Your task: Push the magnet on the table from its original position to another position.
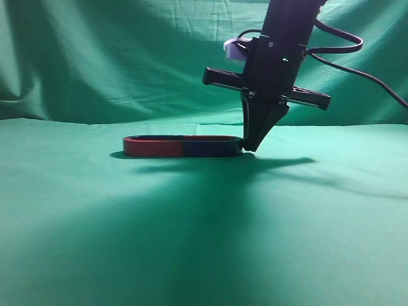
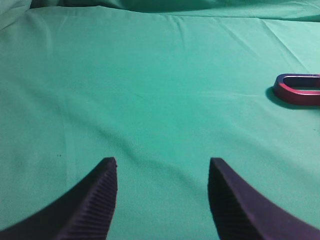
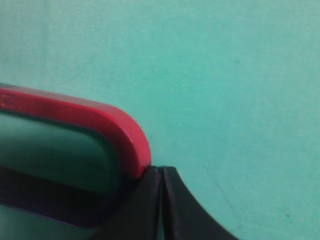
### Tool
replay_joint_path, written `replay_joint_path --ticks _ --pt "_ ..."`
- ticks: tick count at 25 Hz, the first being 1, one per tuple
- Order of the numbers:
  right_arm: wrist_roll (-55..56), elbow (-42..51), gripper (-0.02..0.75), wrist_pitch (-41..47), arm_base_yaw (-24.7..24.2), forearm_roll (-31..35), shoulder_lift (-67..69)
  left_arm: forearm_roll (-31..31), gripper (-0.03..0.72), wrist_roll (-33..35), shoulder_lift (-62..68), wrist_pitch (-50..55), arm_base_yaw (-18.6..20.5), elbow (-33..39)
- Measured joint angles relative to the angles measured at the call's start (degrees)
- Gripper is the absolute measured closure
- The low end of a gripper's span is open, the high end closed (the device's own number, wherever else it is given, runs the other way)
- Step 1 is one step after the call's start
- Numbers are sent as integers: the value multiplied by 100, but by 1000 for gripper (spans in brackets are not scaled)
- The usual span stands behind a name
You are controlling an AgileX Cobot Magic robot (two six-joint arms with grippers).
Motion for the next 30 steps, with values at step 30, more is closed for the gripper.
replay_joint_path --ticks 30 --pt "899 941 738 1961 60 -1694 -3677 0 316 0 0 0 0 0"
